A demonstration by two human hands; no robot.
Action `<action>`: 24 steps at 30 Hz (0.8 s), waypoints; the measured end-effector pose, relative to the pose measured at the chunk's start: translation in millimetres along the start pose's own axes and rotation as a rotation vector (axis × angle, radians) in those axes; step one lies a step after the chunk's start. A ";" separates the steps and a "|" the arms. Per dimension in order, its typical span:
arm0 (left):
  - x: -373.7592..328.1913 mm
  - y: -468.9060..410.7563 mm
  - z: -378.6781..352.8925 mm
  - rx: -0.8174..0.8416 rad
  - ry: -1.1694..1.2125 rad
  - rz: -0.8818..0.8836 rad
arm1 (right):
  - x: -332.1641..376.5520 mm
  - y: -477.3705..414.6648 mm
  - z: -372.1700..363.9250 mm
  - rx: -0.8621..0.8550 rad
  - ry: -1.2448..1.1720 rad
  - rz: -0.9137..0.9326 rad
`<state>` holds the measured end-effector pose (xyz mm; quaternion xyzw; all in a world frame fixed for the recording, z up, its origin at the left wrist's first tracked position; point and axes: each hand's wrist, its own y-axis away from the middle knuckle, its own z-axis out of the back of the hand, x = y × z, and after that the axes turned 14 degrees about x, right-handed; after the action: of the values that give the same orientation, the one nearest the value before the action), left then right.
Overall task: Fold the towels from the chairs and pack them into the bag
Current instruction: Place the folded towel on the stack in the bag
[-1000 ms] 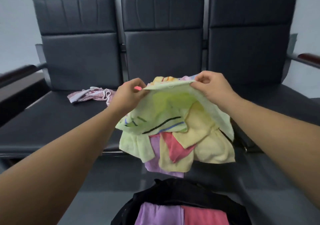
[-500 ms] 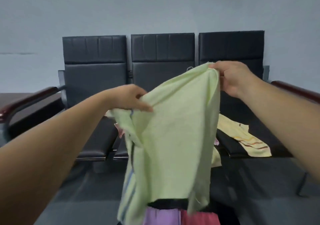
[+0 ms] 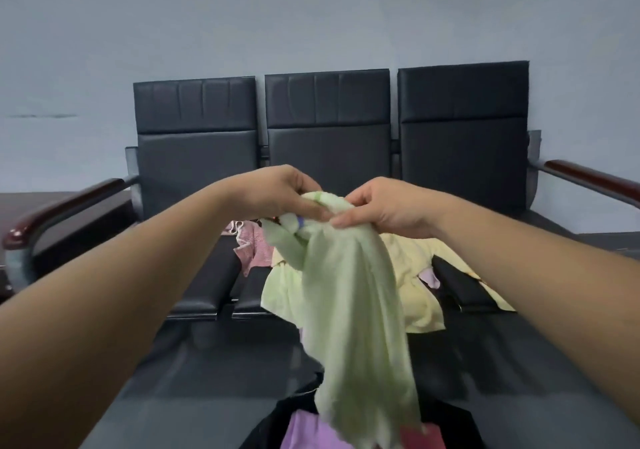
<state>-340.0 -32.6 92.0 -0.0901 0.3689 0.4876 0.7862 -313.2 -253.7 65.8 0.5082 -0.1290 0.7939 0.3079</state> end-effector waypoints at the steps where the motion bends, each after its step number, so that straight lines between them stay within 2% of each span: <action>1: 6.0 -0.5 -1.2 0.033 0.023 0.006 | -0.9 -0.7 3.0 -0.060 -0.039 0.024; 3: 20.1 -0.9 -3.2 0.059 0.117 -0.017 | -4.7 0.8 10.2 -0.169 -0.198 0.083; 5: 33.5 -2.9 -4.8 0.002 0.383 -0.115 | -11.9 2.6 16.4 -0.232 -0.314 0.119; 7: 40.1 -6.8 -3.6 -0.104 0.666 -0.259 | -20.3 4.1 17.9 -0.238 -0.328 0.098; 10: 35.0 -13.4 -7.7 -0.225 0.814 -0.343 | -27.3 4.1 13.4 -0.194 -0.225 -0.003; 13: 24.0 -19.7 -15.0 -0.220 0.681 -0.294 | -26.0 -1.7 6.7 -0.117 -0.247 0.032; 15: 21.5 -22.7 -16.7 -0.188 0.429 -0.236 | -23.7 -6.7 3.3 -0.088 -0.344 0.093; 17: 21.6 -23.6 -16.2 -0.173 0.243 -0.153 | -23.1 -11.5 0.9 -0.118 -0.296 0.091; 20: 25.6 -21.7 -14.7 -0.162 0.162 -0.118 | -23.8 -15.7 0.4 -0.227 -0.206 0.111; 24: 42.0 -16.9 -13.8 -0.207 0.244 -0.128 | -25.2 -14.6 5.9 -0.299 -0.311 0.193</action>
<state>-322.1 -18.7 50.4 -0.2523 0.4028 0.4573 0.7516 -292.5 -254.4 44.5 0.5585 -0.3392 0.7037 0.2788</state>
